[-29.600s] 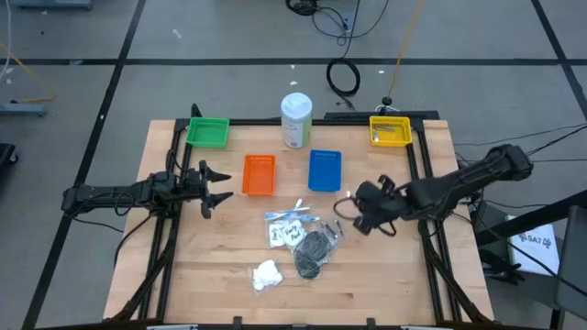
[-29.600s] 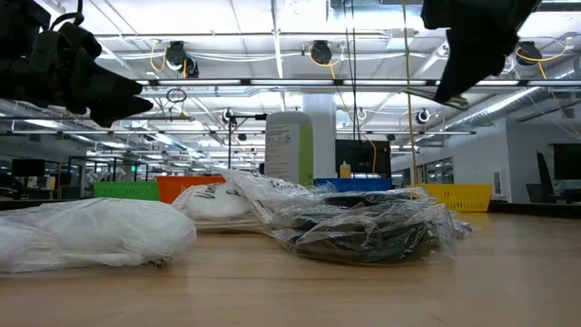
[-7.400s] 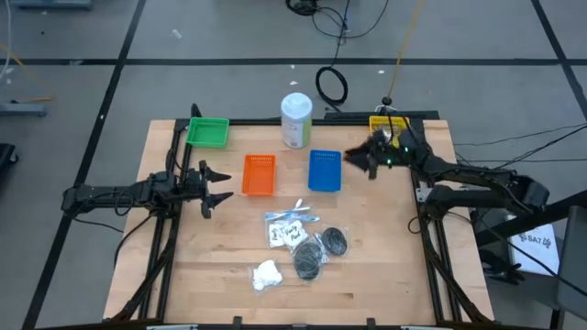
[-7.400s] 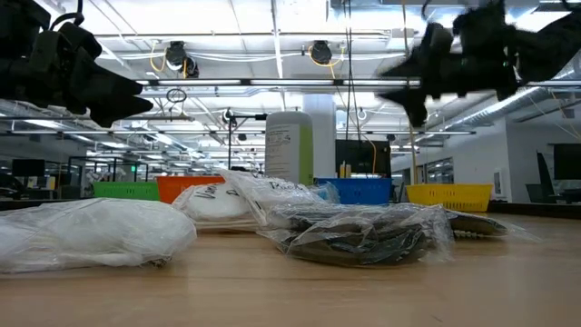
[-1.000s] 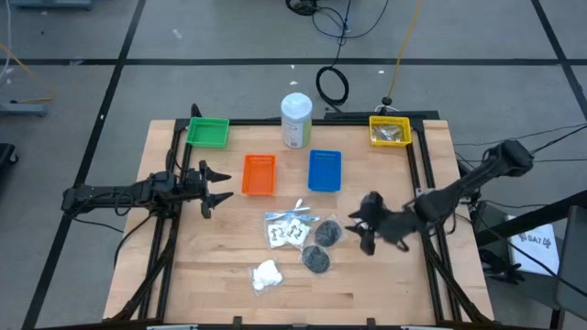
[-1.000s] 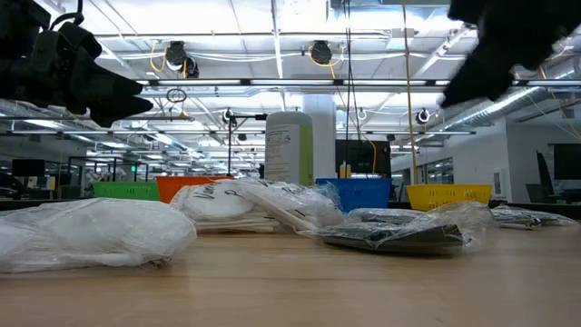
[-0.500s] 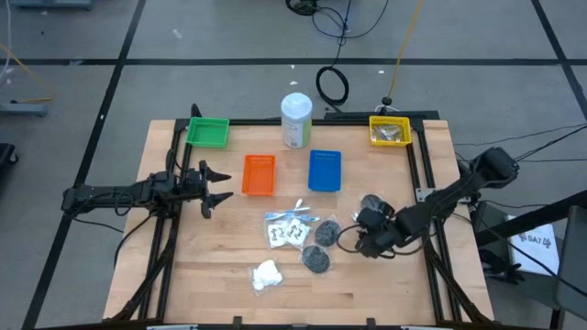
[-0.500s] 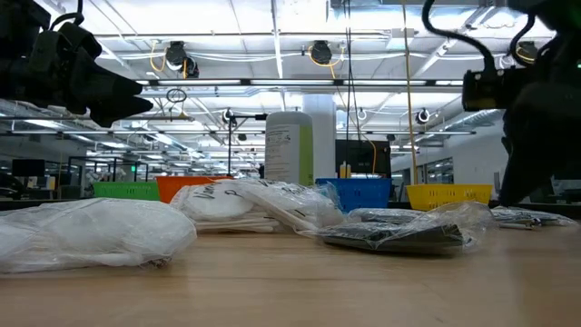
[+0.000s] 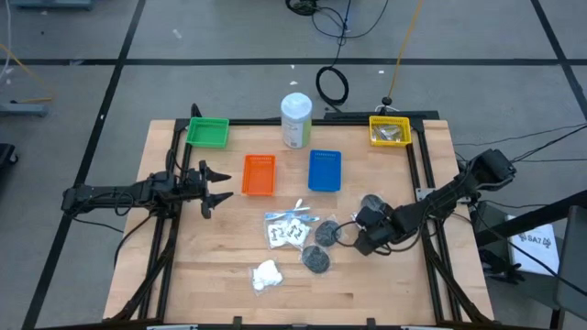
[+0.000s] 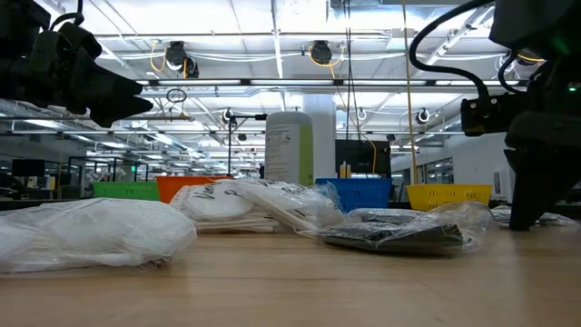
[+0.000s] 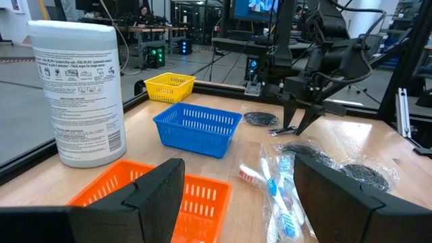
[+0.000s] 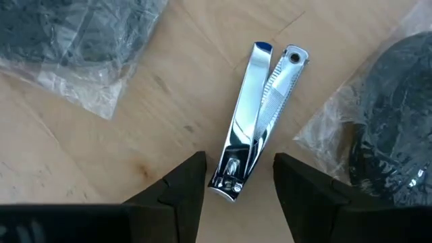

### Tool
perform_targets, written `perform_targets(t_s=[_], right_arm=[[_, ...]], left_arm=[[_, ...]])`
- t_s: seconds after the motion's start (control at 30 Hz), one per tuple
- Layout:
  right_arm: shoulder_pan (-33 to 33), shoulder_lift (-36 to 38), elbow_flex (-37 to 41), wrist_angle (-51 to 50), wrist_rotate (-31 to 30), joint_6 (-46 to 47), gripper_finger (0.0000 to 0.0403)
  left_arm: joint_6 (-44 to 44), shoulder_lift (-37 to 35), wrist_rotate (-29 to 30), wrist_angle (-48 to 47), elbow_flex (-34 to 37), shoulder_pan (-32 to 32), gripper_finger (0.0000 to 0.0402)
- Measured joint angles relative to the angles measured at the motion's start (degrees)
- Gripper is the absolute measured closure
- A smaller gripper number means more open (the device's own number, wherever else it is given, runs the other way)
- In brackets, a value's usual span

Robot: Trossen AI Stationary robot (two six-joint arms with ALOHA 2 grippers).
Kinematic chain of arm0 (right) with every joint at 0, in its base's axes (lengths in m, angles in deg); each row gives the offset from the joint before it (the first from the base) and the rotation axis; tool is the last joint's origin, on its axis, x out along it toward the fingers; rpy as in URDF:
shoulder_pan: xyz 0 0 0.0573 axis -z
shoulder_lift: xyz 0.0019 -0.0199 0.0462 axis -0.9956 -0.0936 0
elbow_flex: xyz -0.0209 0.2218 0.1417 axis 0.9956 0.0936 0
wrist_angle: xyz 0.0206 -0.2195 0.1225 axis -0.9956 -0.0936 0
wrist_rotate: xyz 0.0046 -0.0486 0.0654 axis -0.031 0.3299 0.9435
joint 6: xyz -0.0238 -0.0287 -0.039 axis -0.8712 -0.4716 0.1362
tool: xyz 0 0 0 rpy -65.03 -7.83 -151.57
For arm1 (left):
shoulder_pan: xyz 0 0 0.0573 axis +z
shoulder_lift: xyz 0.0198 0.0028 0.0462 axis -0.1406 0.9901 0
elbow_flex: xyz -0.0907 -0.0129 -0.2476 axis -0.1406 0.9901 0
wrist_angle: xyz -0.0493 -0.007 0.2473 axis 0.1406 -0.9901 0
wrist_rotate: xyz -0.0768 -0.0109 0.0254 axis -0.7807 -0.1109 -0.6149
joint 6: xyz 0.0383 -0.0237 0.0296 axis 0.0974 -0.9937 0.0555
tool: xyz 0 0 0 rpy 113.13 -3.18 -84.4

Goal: Pick & Place Travel size toiletries
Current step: Put the nail cutter into the yellow bin

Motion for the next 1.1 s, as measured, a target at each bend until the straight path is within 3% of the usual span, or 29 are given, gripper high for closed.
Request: perform_targets(t_s=[0.2, 0.5, 0.87, 1.1], right_arm=[[0.17, -0.04, 0.11, 1.28, -1.21, -3.88, 0.0269], [0.17, 0.13, 0.20, 3.66, -2.82, -5.72, 0.0359], [0.32, 10.01, 0.44, 5.87, -7.75, -12.11, 0.0361], [2.49, 19.27, 0.42, 6.00, -21.82, -16.43, 0.0355]], left_arm=[[0.01, 0.00, 0.02, 0.00, -0.01, 0.02, 0.0128], [0.01, -0.02, -0.01, 0.00, -0.01, 0.00, 0.0128], [0.00, 0.00, -0.01, 0.00, -0.01, 0.00, 0.0128], [0.00, -0.02, 0.02, 0.00, 0.00, 0.01, 0.0128]])
